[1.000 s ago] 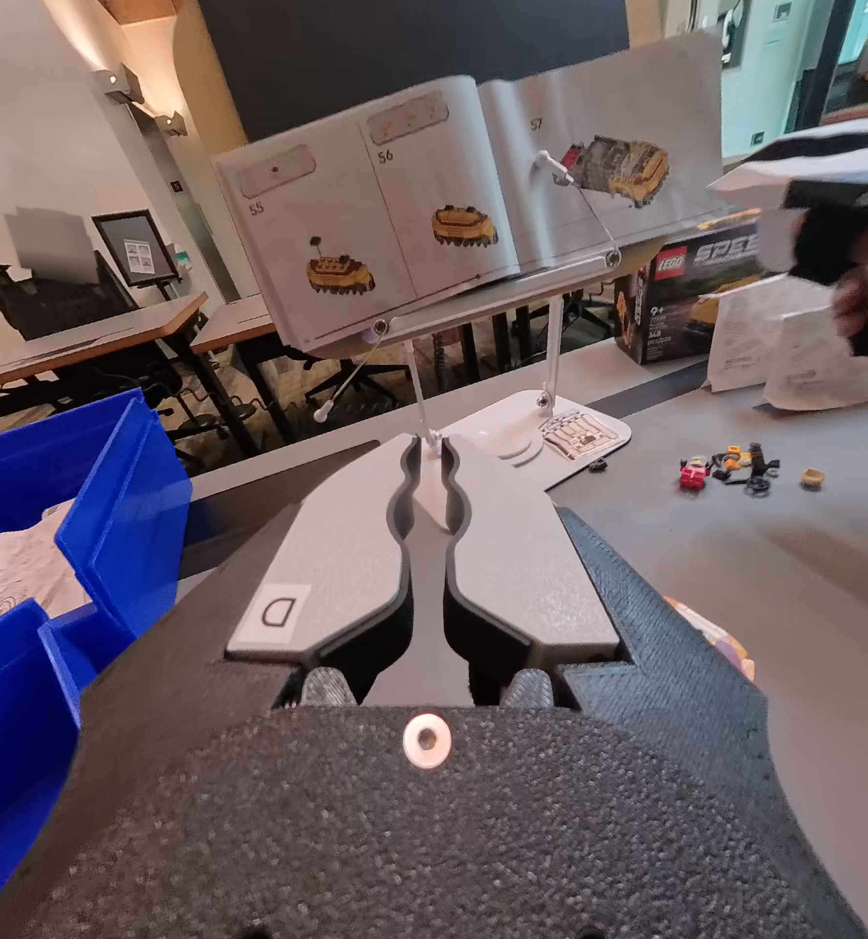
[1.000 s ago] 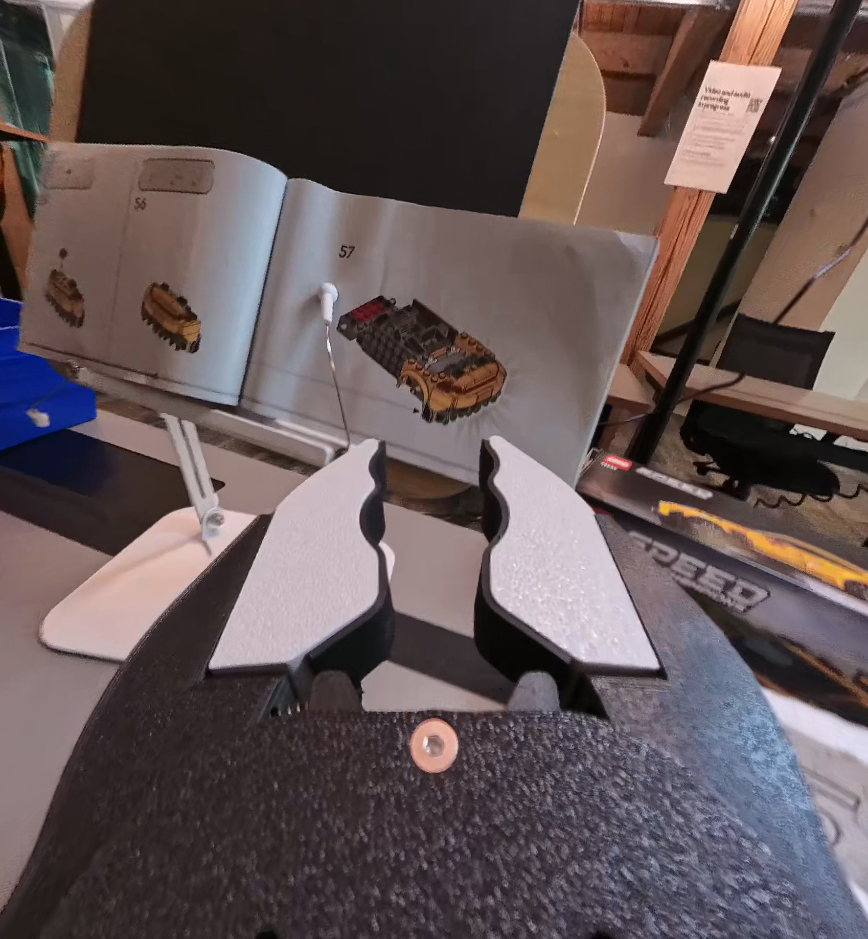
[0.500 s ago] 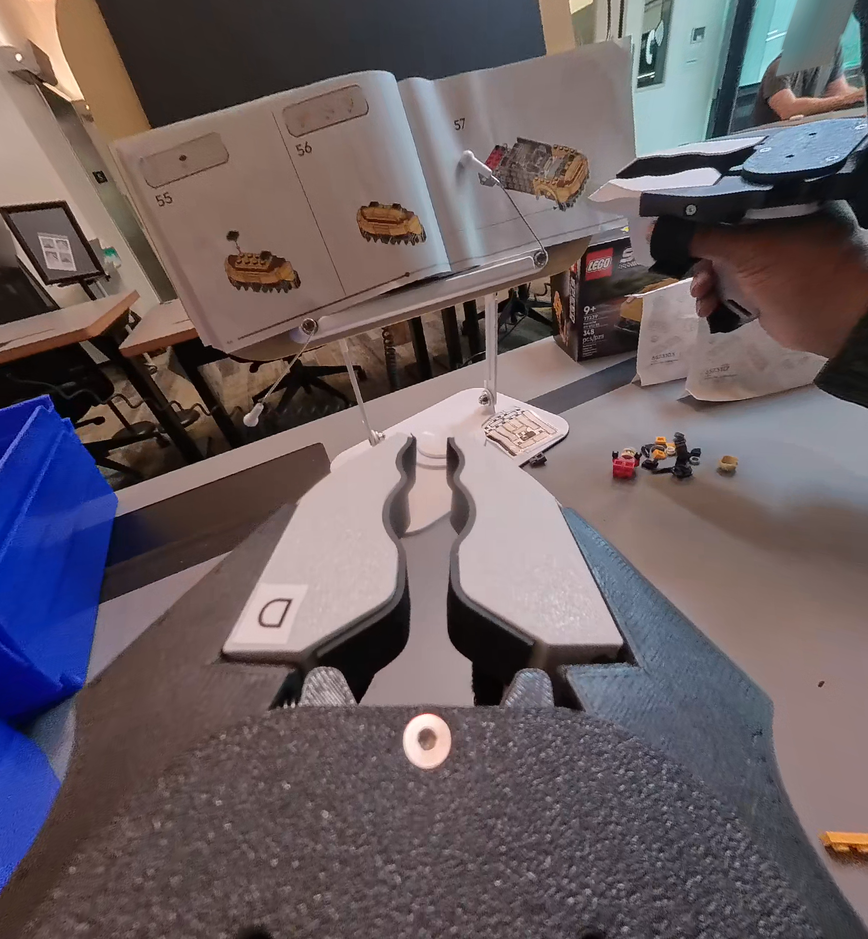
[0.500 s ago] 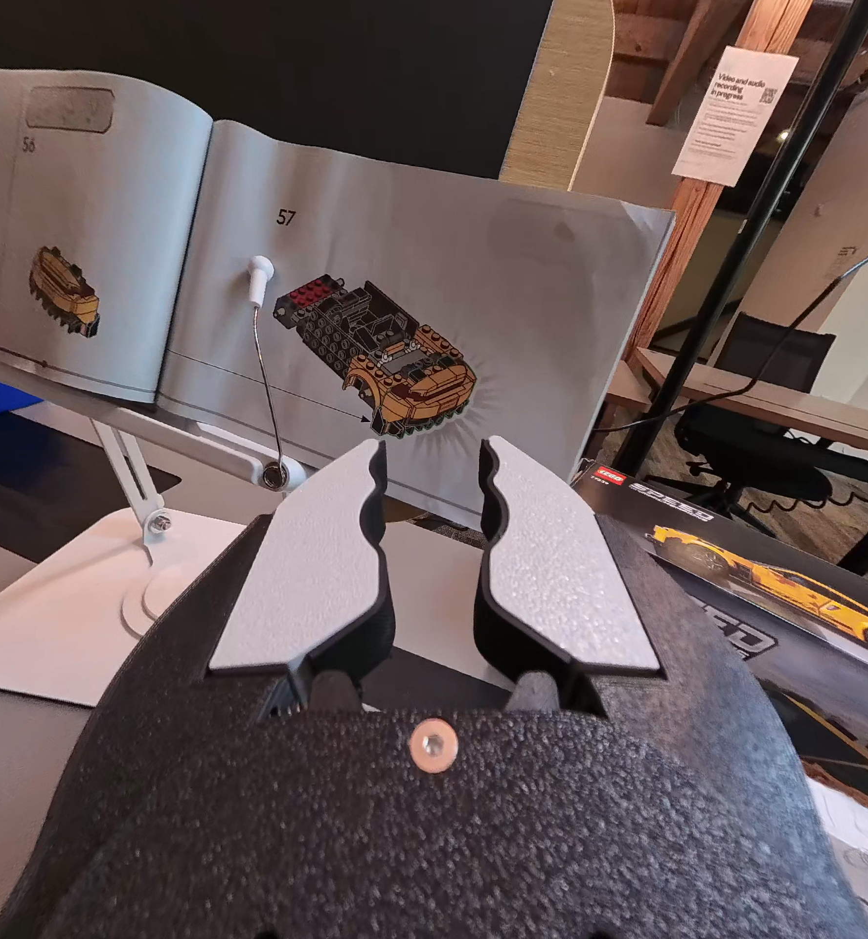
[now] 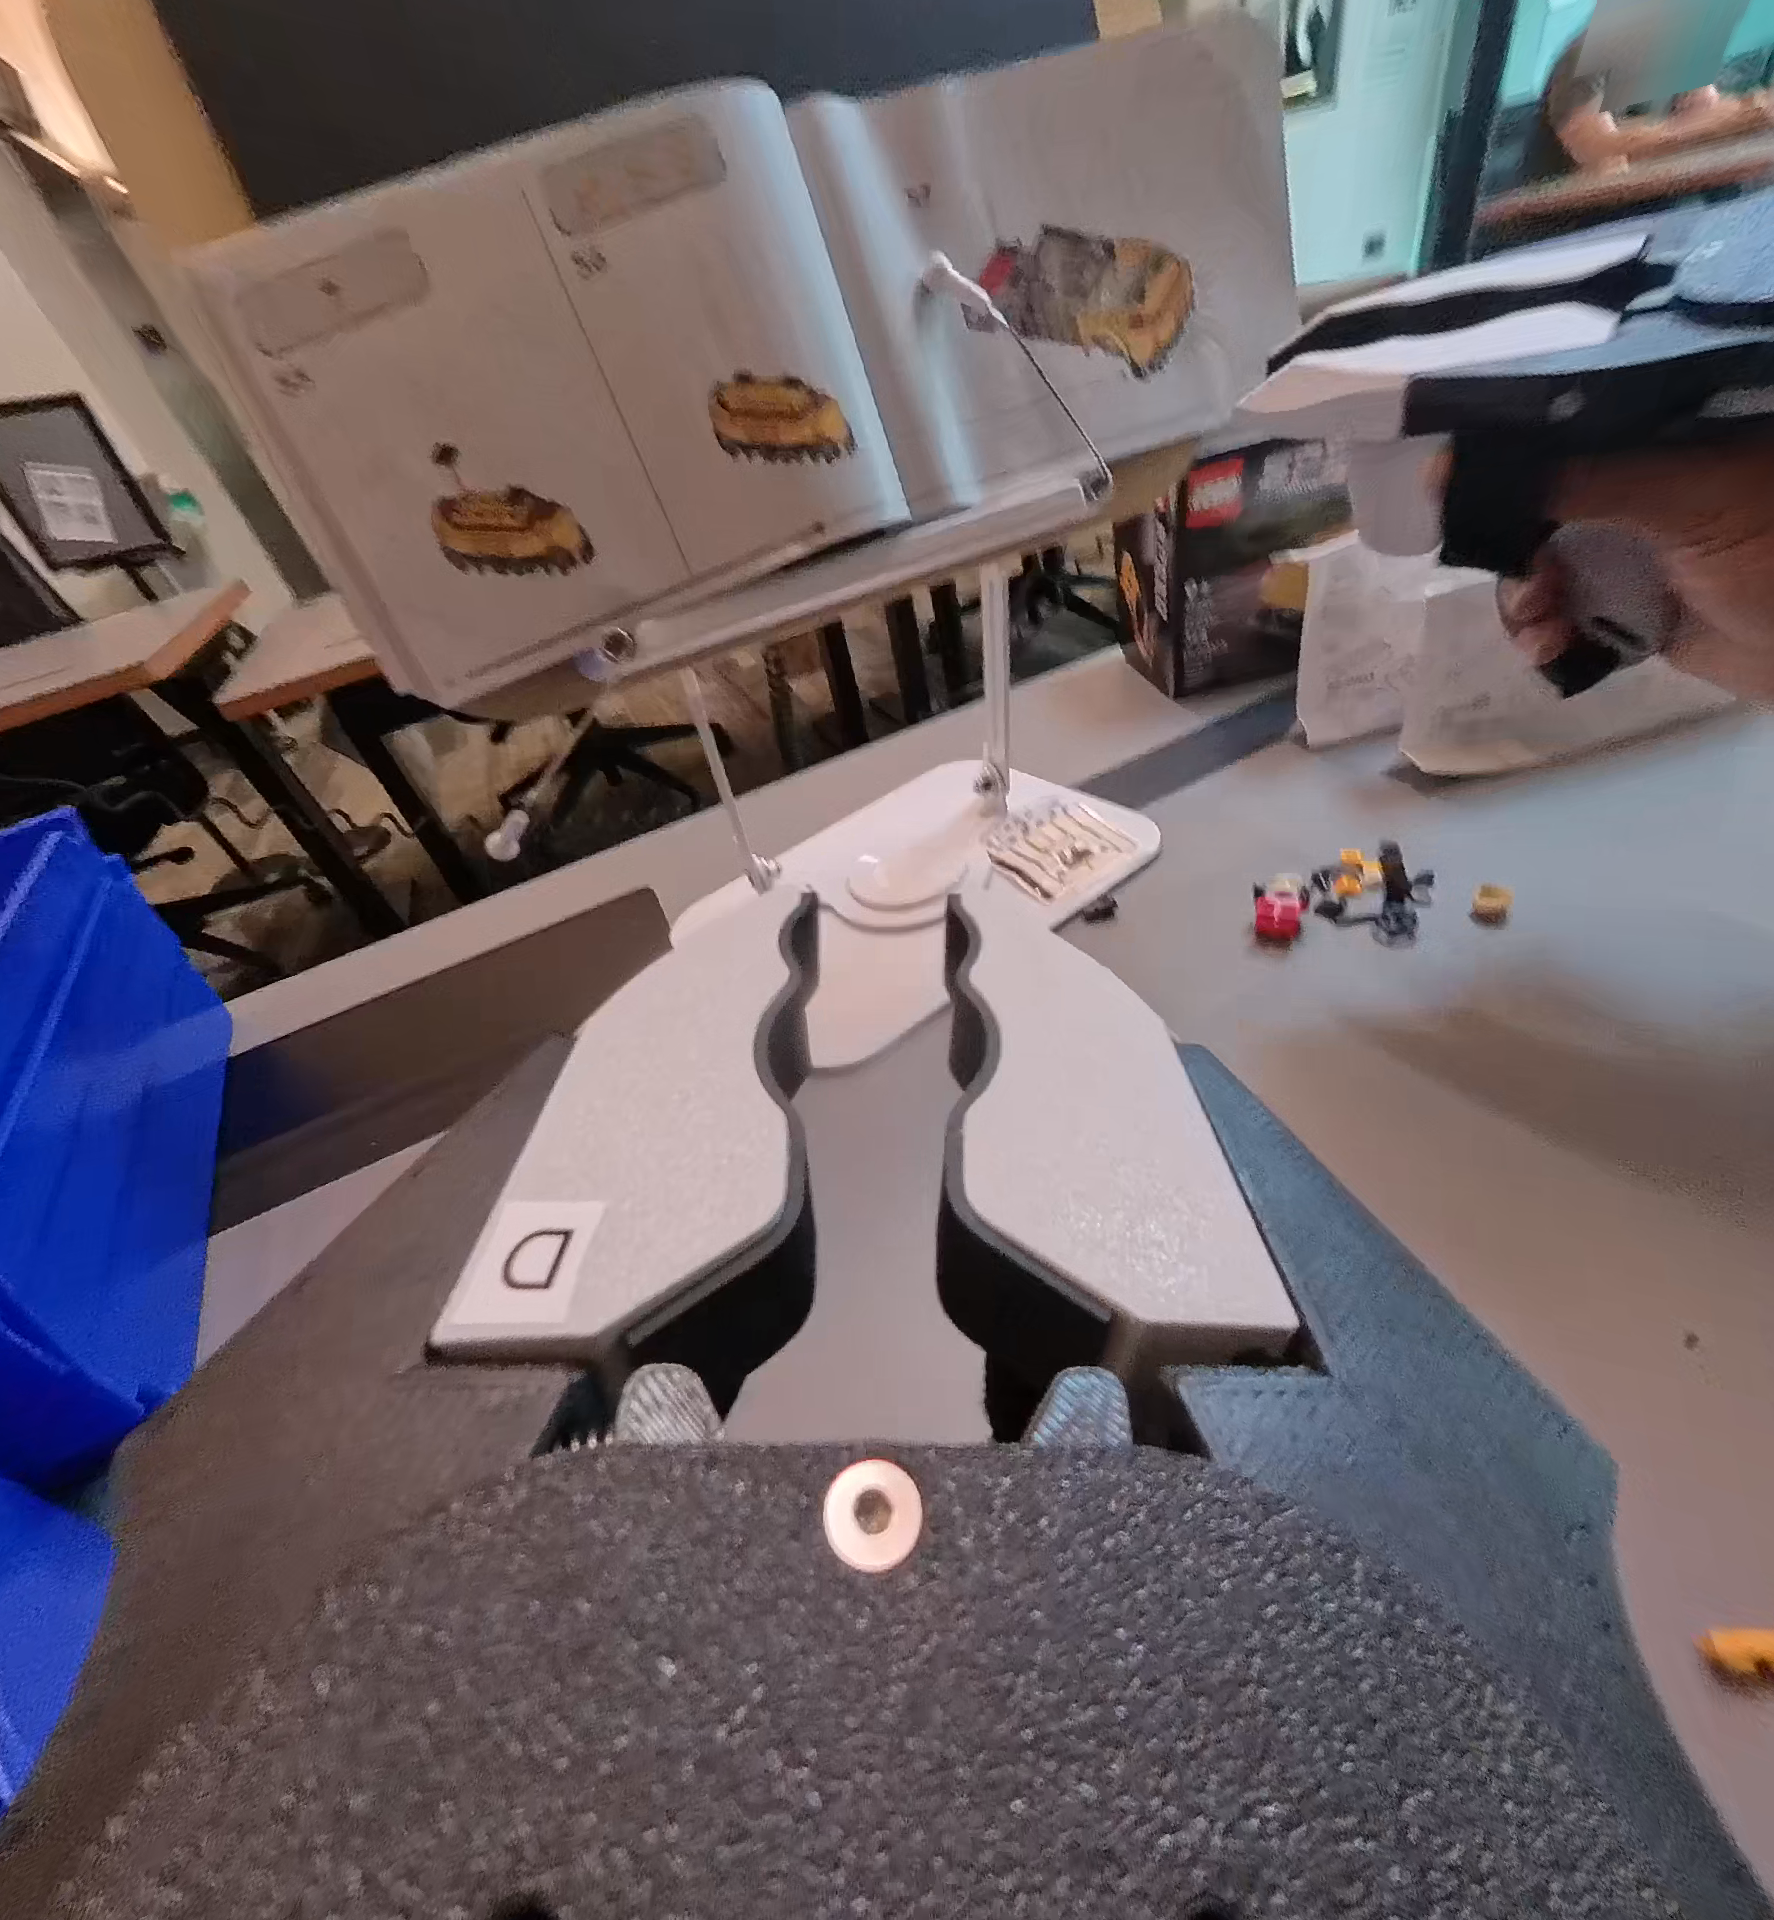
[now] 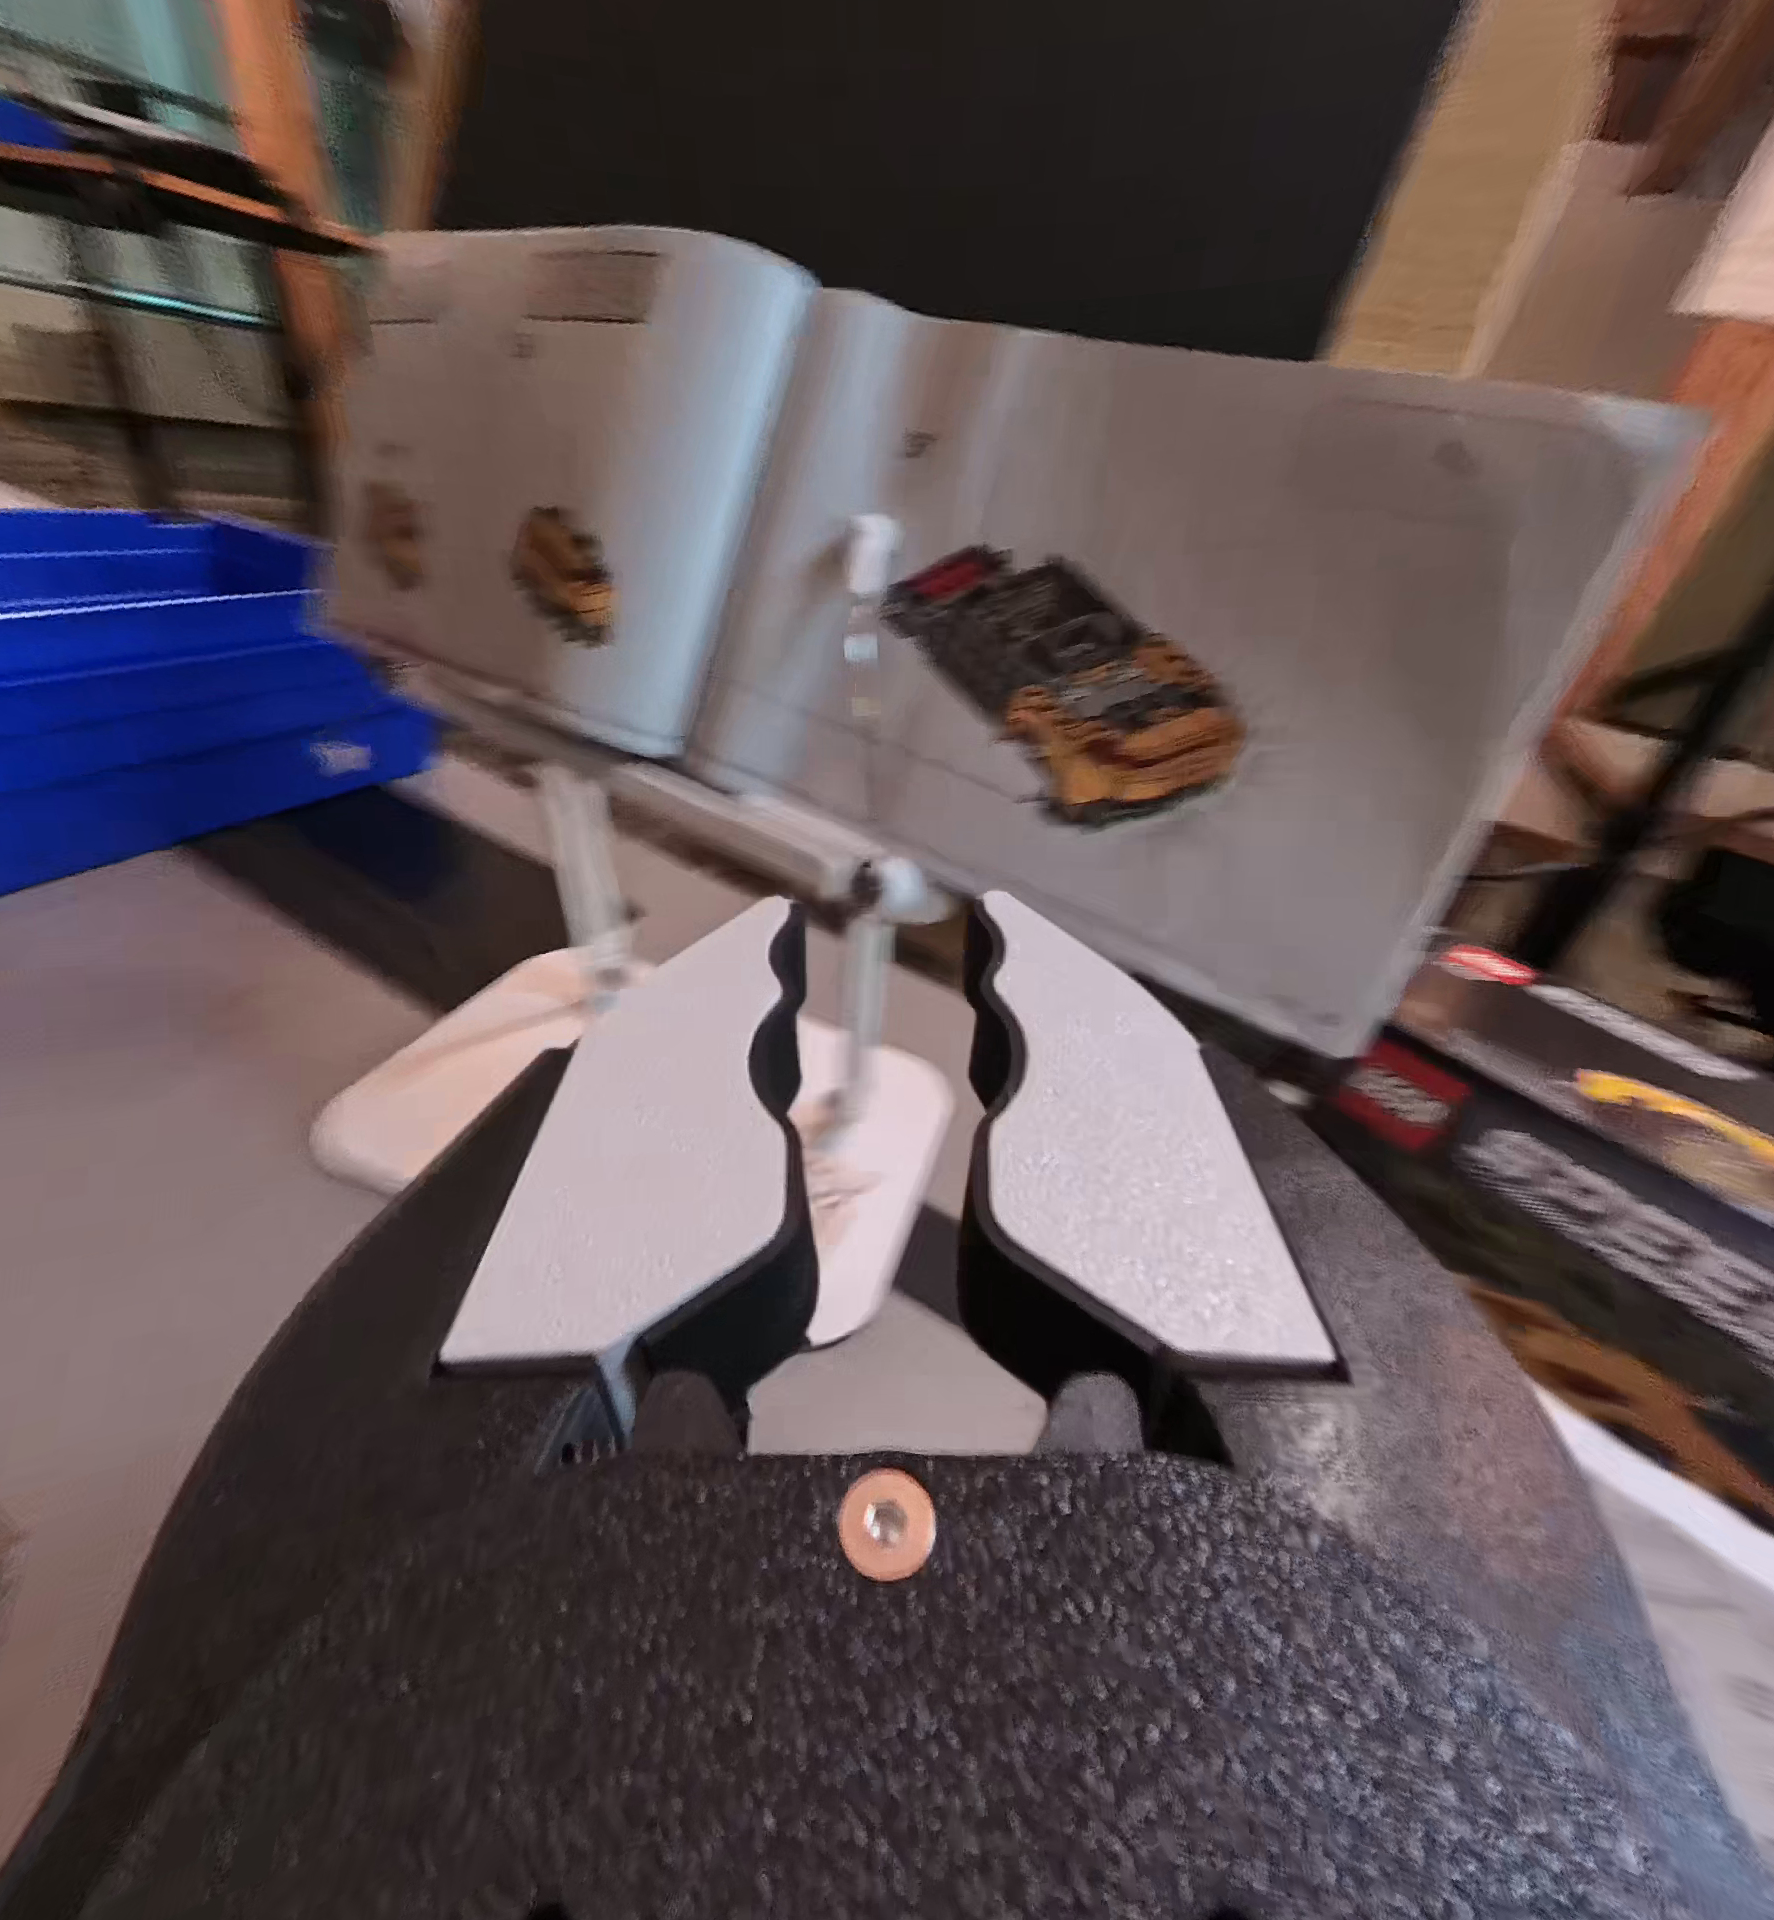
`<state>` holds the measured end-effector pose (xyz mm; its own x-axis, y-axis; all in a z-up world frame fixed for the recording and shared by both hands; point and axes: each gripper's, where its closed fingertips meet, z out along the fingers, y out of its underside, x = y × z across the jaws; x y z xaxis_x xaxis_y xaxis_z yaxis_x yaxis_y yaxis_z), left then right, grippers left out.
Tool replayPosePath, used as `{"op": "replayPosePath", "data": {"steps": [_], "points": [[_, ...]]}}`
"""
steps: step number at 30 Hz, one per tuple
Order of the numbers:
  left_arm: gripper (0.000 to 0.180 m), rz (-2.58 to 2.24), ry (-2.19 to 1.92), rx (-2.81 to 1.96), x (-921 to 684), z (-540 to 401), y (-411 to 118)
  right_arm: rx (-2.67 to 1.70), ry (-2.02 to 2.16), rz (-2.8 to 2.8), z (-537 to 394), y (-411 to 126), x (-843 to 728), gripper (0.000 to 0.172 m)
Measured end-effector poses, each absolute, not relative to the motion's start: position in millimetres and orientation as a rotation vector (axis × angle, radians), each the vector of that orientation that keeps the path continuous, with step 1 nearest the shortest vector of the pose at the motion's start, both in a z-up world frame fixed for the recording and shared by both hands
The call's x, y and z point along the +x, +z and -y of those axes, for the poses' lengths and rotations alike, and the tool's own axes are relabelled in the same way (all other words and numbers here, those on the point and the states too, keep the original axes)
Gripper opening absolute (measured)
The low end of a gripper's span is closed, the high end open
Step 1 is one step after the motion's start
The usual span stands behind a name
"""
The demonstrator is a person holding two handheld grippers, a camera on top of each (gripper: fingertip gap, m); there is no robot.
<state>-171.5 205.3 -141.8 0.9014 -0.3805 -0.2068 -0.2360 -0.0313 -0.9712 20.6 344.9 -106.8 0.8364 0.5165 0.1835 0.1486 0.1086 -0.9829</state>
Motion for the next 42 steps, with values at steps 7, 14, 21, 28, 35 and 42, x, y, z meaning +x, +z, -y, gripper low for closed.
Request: {"op": "replayPosePath", "data": {"steps": [7, 14, 21, 28, 35, 42], "points": [[0.037, -0.652, -0.3, -1.73, -152, -194, -152, -1.54, 0.748, 1.274, -187, -179, -24, 0.029], [0.041, -0.832, -0.352, -1.783, -134, -183, -177, -1.688, 0.753, 1.729, -73, -266, -13, 0.034], [0.035, -1.224, -0.452, -1.753, -94, -139, -206, -1.793, 0.748, 1.789, -40, -286, 19, 0.036], [0.035, -1.509, -0.738, -1.693, -37, -75, -236, -1.714, 0.66, 1.827, -42, -291, 15, 0.018], [0.026, -1.659, -0.763, -1.602, -5, -43, -255, -1.528, 0.679, 1.621, -53, -252, -3, 0.018], [0.017, -1.632, -0.626, -1.526, -6, -53, -244, -1.464, 0.7, 1.55, -56, -240, -5, 0.017]]}}
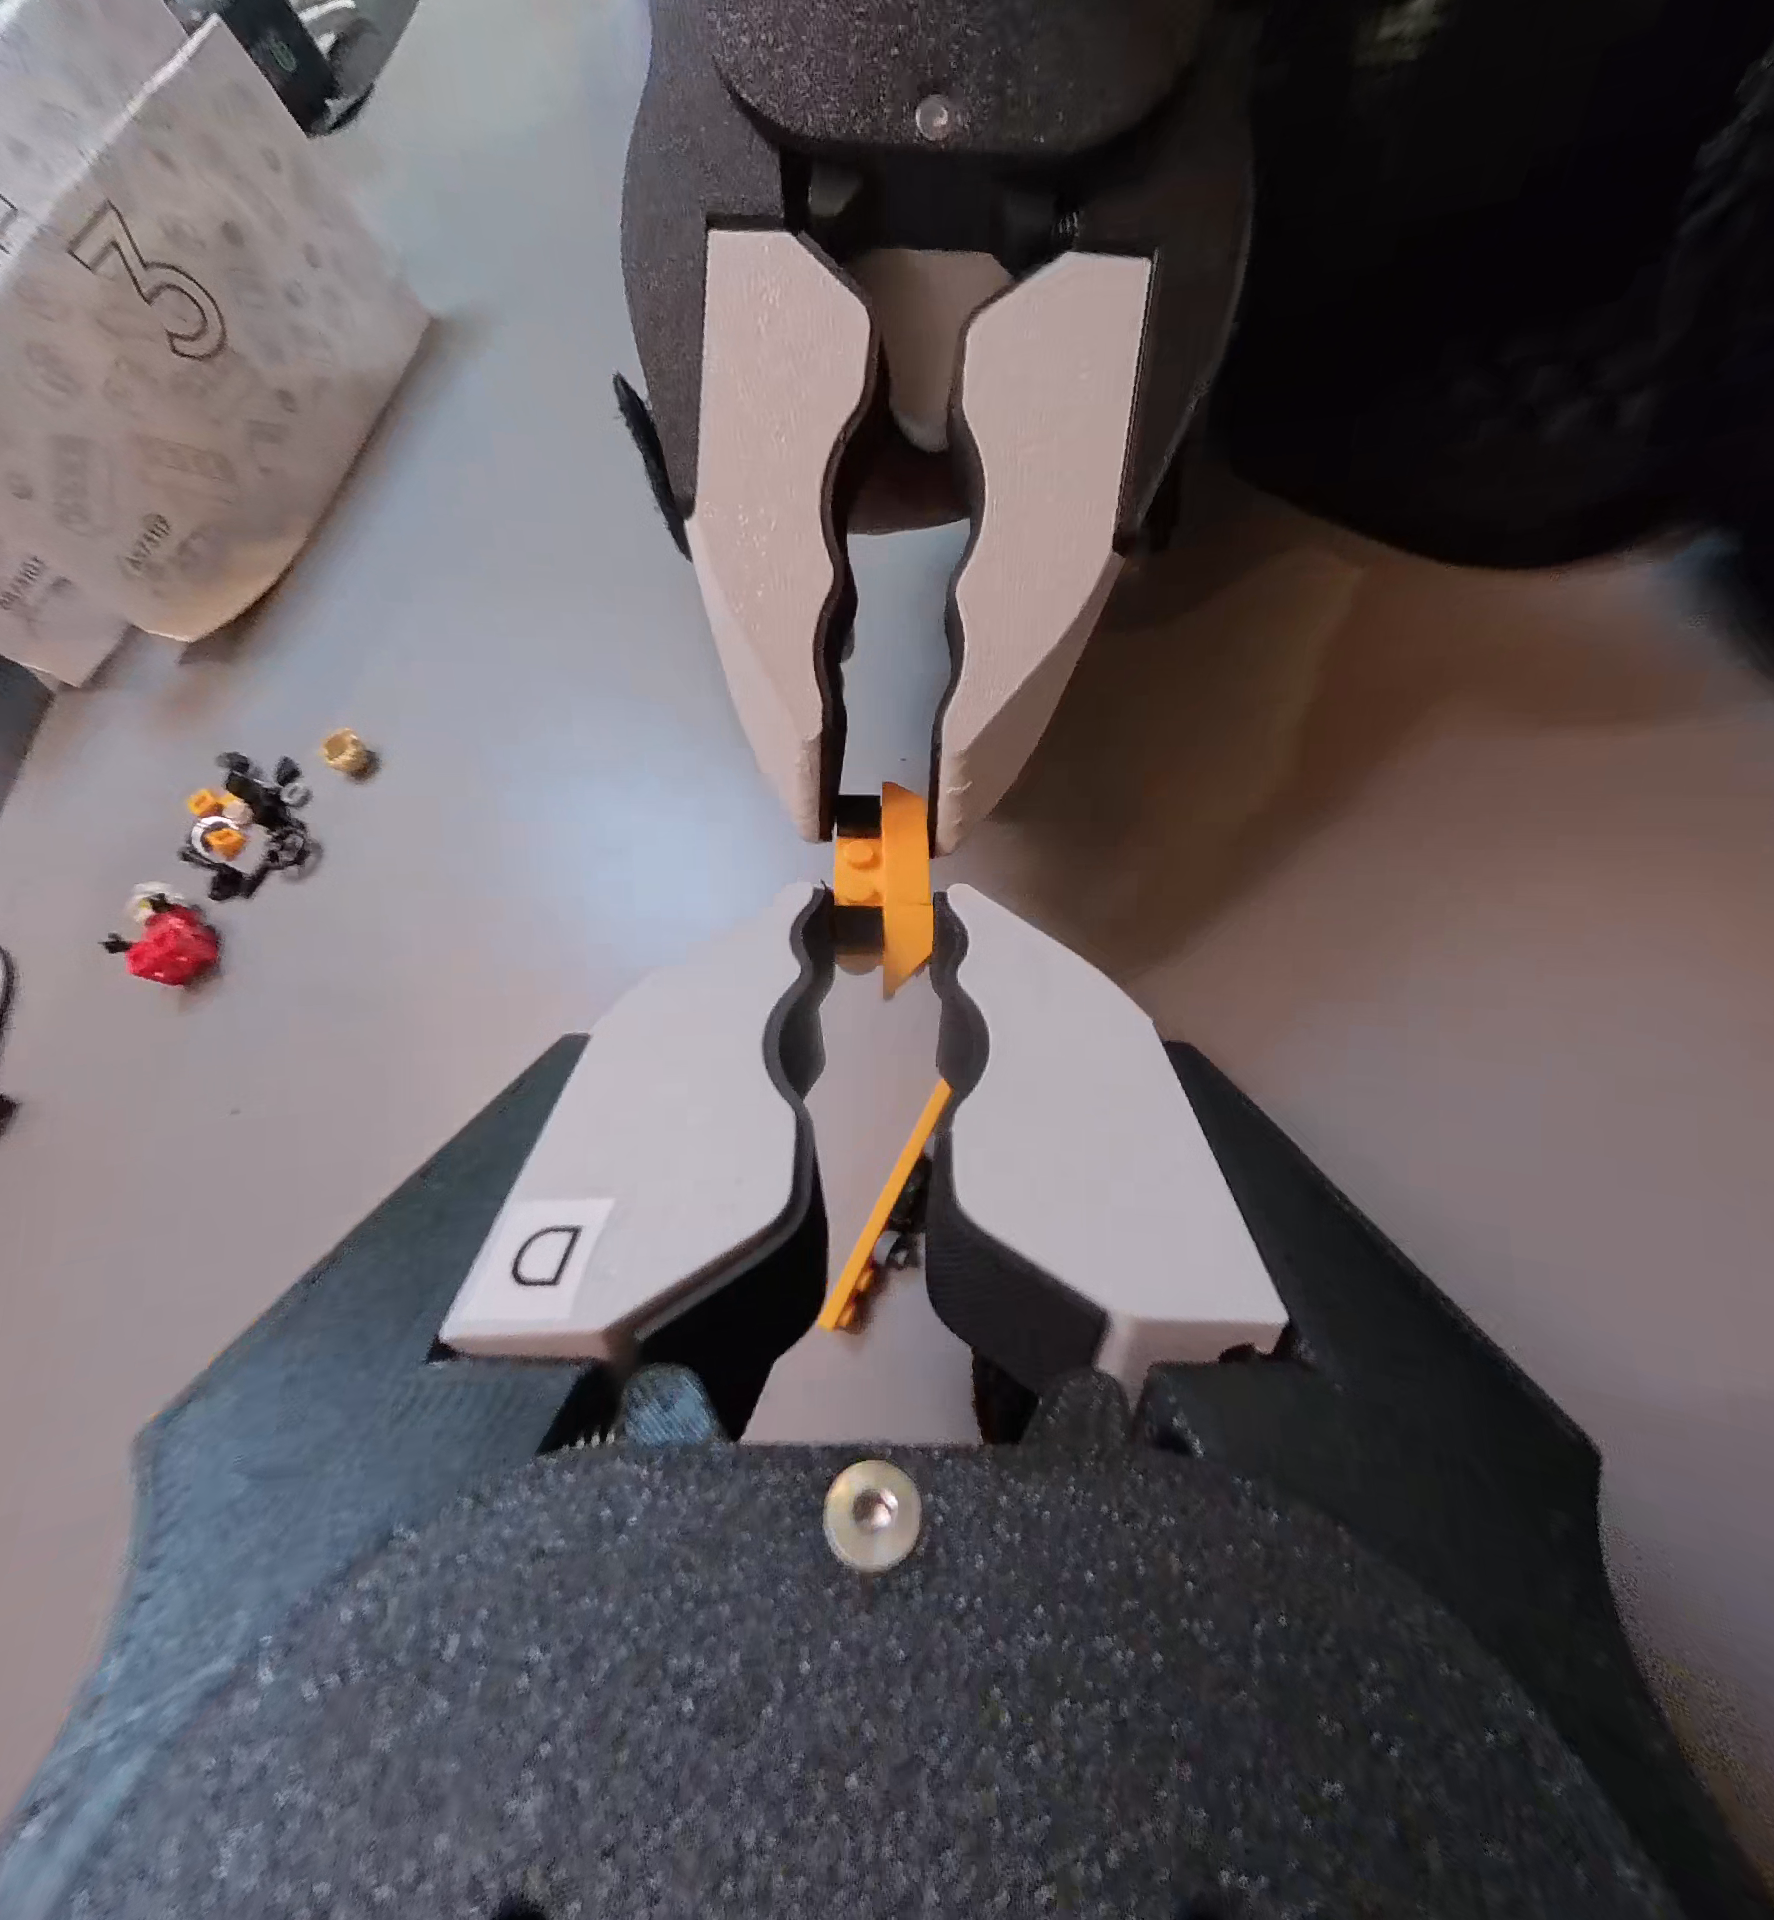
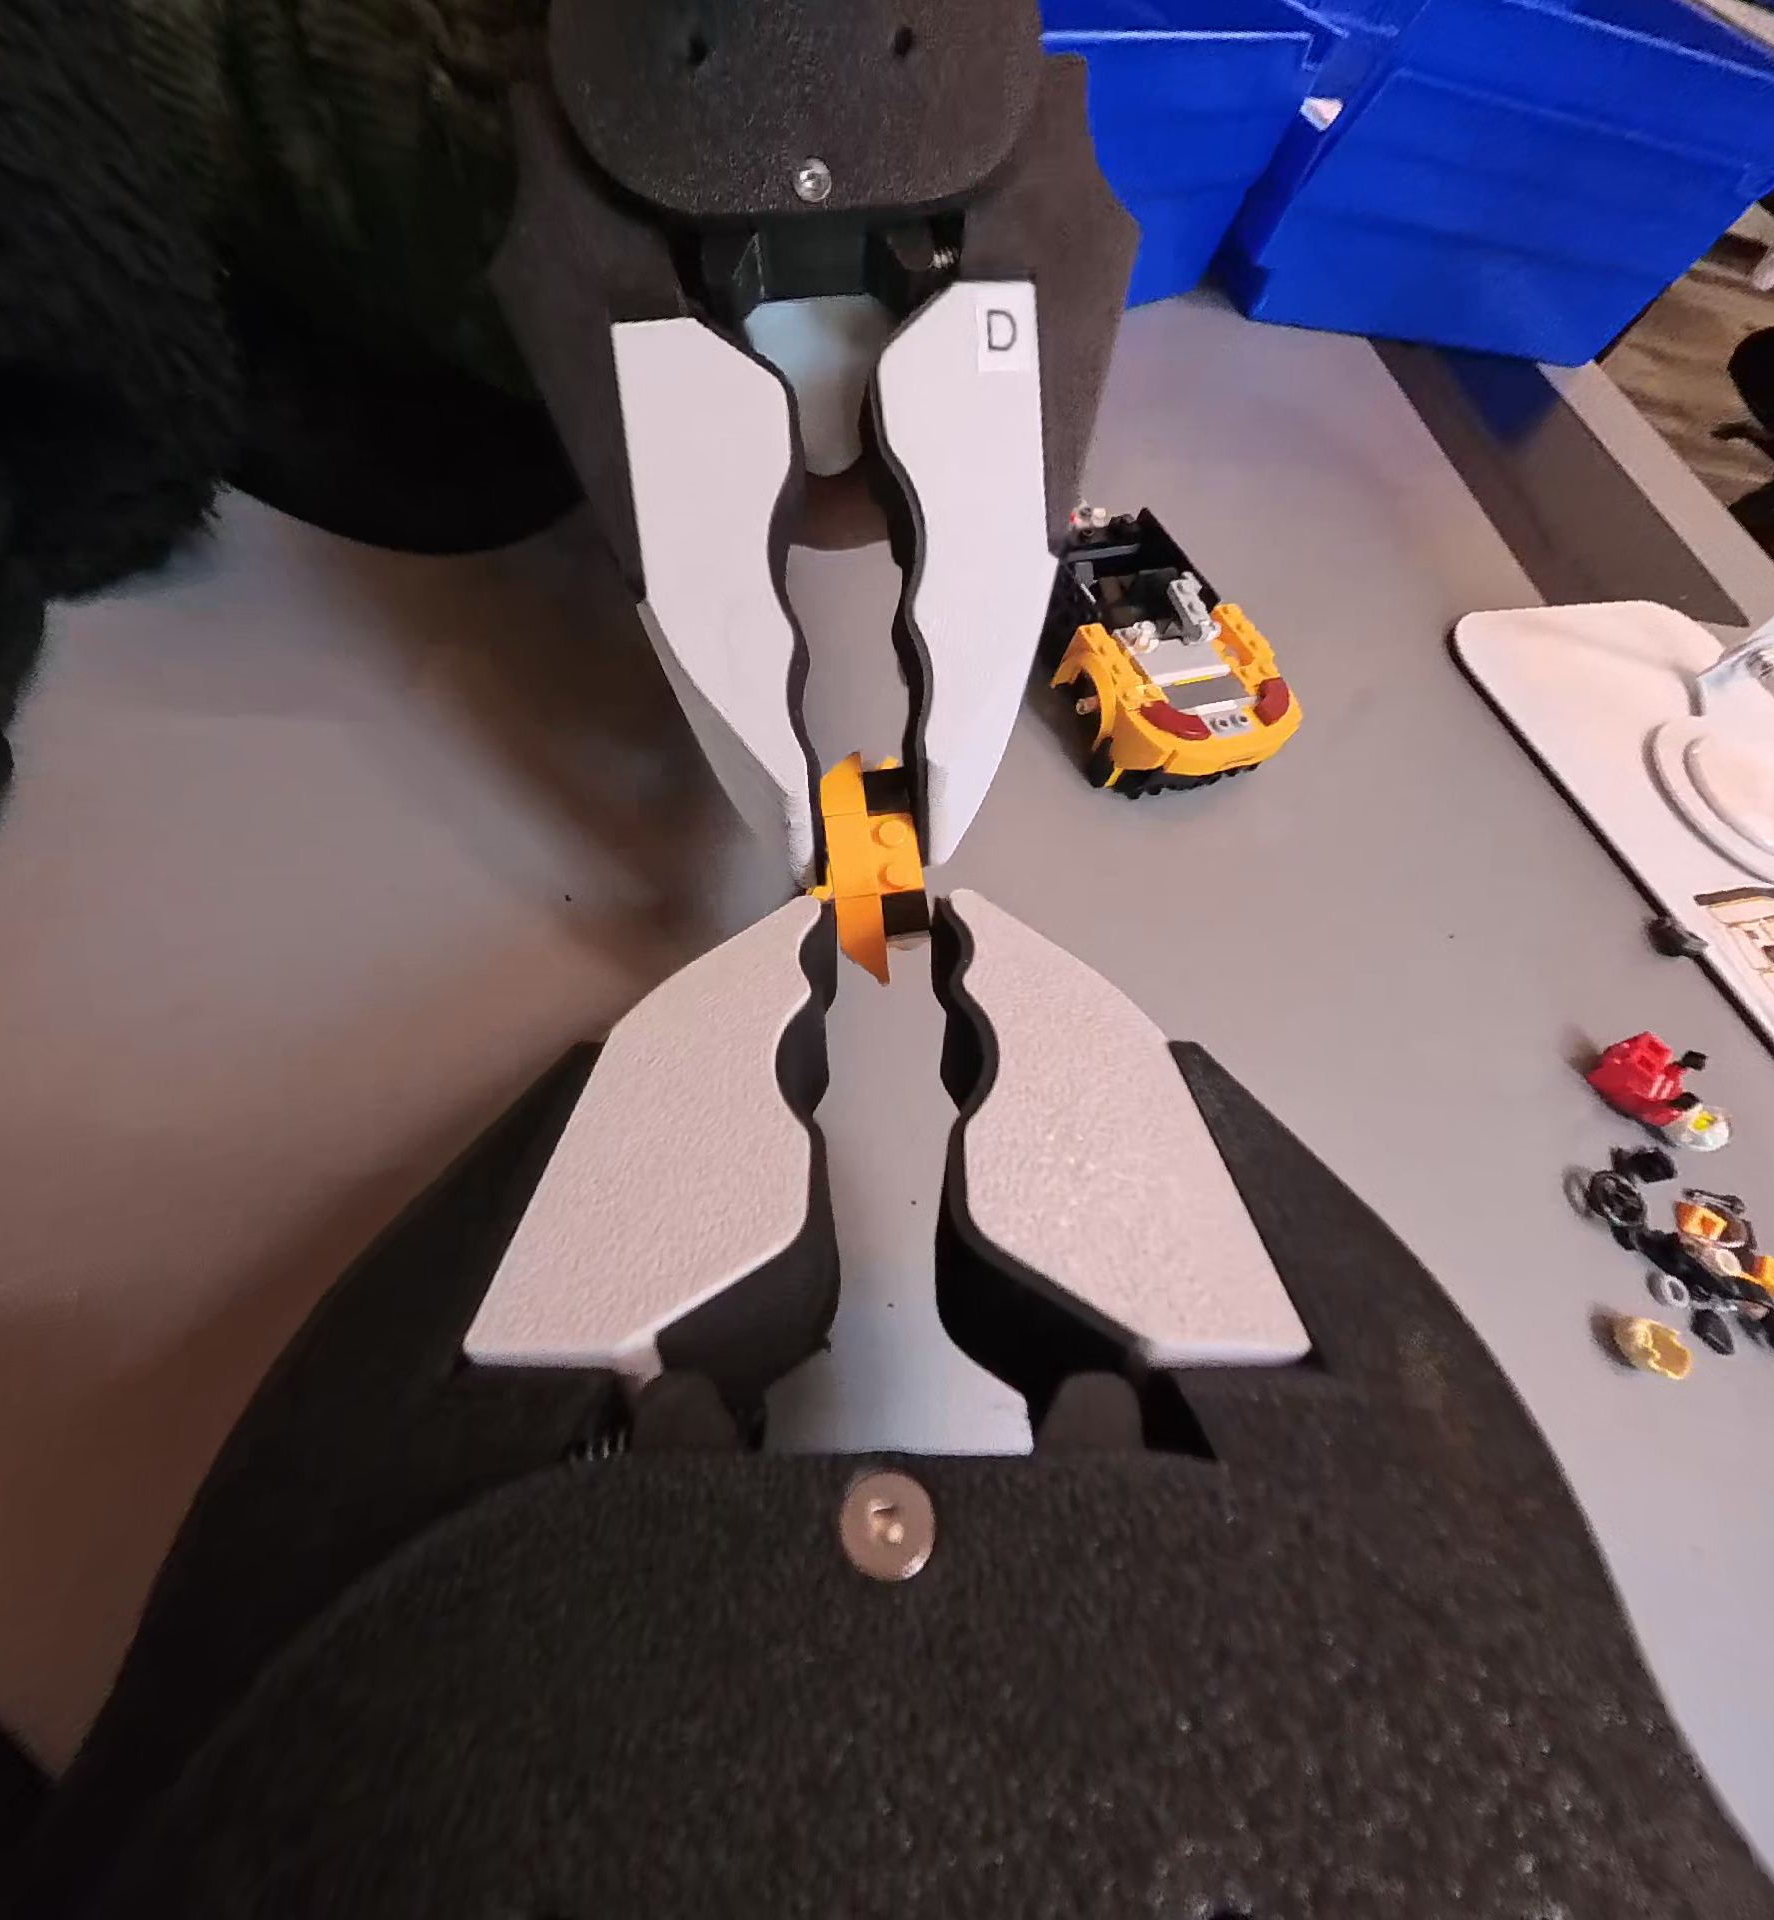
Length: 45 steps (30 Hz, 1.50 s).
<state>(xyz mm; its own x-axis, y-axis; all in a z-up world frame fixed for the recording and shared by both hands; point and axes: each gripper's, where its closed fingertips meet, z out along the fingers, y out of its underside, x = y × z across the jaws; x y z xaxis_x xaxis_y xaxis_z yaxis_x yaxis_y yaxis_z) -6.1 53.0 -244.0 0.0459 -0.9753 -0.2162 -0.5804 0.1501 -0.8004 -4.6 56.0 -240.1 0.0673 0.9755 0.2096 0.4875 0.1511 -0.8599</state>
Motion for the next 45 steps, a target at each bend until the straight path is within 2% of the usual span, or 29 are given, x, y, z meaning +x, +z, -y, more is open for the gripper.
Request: {"op": "replayPosePath", "data": {"steps": [5, 13, 16, 17, 23, 25, 27, 29, 34, 45], "points": [[0.017, -1.683, -0.419, -1.462, -10, -61, -249, -1.612, 0.893, 1.425, -61, -232, 0, 0.018], [0.017, -1.747, -0.25, -1.389, -10, -62, -254, -1.688, 0.764, 1.464, -65, -249, -4, 0.01], [0.017, -1.759, -0.298, -1.382, -6, -54, -253, -1.713, 0.716, 1.517, -62, -257, -4, 0.007], [0.017, -1.756, -0.333, -1.397, -5, -52, -254, -1.699, 0.683, 1.541, -61, -259, -4, 0.0], [0.017, -1.719, -0.397, -1.447, -11, -57, -252, -1.661, 0.689, 1.539, -60, -257, -5, 0.0], [0.017, -1.718, -0.383, -1.44, -11, -58, -251, -1.706, 0.765, 1.442, -66, -249, -3, 0.0], [0.018, -1.713, -0.37, -1.426, -10, -59, -250, -1.798, 0.899, 1.32, -70, -243, -3, 0.019], [0.017, -1.705, -0.328, -1.4, -10, -61, -248, -1.92, 1.048, 1.153, -77, -242, -2, 0.022], [0.017, -1.643, -0.239, -1.32, -9, -67, -232, -2.015, 1.372, 0.871, -79, -233, -9, 0.018], [0.017, -1.569, -0.159, -1.202, -8, -70, -212, -1.943, 1.653, 0.671, -80, -216, -13, 0.008]]}}
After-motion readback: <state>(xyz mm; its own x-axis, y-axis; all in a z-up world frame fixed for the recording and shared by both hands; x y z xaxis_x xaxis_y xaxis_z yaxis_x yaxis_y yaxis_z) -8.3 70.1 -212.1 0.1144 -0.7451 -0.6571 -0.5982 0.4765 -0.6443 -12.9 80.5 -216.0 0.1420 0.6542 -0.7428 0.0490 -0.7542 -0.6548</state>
